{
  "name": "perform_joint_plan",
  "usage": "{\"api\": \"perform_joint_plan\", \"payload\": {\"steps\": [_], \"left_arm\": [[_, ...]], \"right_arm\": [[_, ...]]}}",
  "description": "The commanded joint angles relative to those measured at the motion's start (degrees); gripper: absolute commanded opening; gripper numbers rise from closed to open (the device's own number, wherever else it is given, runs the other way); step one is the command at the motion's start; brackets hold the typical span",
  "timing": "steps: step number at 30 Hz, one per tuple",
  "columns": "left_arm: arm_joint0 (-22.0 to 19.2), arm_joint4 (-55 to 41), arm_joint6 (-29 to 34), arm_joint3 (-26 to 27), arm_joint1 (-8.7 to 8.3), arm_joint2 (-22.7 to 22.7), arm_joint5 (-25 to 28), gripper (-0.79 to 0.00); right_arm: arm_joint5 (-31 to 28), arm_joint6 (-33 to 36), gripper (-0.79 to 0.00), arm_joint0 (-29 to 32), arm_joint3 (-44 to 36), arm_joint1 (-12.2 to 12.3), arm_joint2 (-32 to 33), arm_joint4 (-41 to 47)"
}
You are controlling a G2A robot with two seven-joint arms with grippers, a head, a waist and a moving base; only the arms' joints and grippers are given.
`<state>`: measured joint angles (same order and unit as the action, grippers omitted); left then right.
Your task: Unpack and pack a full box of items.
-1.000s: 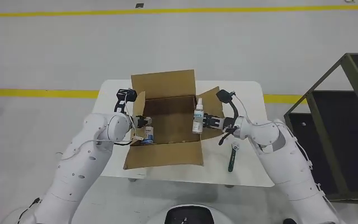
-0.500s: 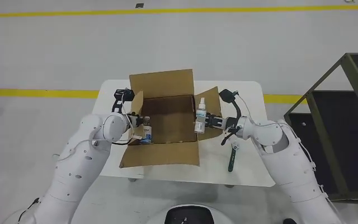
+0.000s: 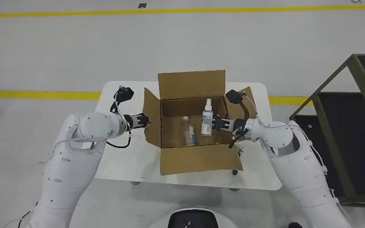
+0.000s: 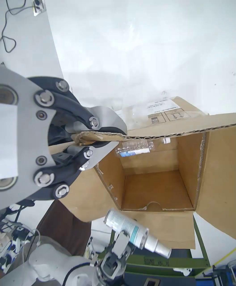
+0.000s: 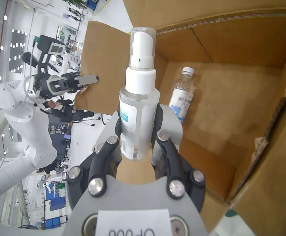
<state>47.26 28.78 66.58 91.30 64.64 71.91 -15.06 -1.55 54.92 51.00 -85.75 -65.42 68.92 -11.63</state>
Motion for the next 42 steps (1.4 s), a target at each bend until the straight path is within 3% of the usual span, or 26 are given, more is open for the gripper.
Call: {"api": "perform_joint_plan", "payload": {"steps": [1,6,7,8,27,42], "left_arm": [[0.25,0.92,0.34,-0.21,-0.16,0.11,0.06,-0.785],[0.23,1.53,0.85,-0.94,-0.4,0.02,0.0,-0.785],[0.19,1.53,0.88,-1.16,-0.42,-0.03,-0.27,-0.345],[0.05,1.93,0.89,-1.25,-0.44,-0.2,-0.48,0.0],[-1.23,0.66,-1.17,-2.99,-0.72,-0.16,-3.1,0.0],[-1.35,1.85,-1.6,-3.47,-1.3,0.26,-3.13,0.0]], "right_arm": [[0.51,-0.19,-0.785,-0.49,1.01,-0.1,-0.69,-0.31],[1.94,-0.62,-0.785,-3.13,4.65,-0.69,-4.79,-4.44],[2.38,-0.7,-0.785,-3.77,5.75,-0.93,-6.02,-5.23],[2.71,-0.97,-0.785,-4.57,6.77,-1.19,-7.1,-5.71],[16.19,0.87,-0.785,-19.62,25.11,-9.28,-30.56,-21.01],[24.55,-0.52,-0.785,-23.45,35.23,-15.57,-37.76,-25.09]]}}
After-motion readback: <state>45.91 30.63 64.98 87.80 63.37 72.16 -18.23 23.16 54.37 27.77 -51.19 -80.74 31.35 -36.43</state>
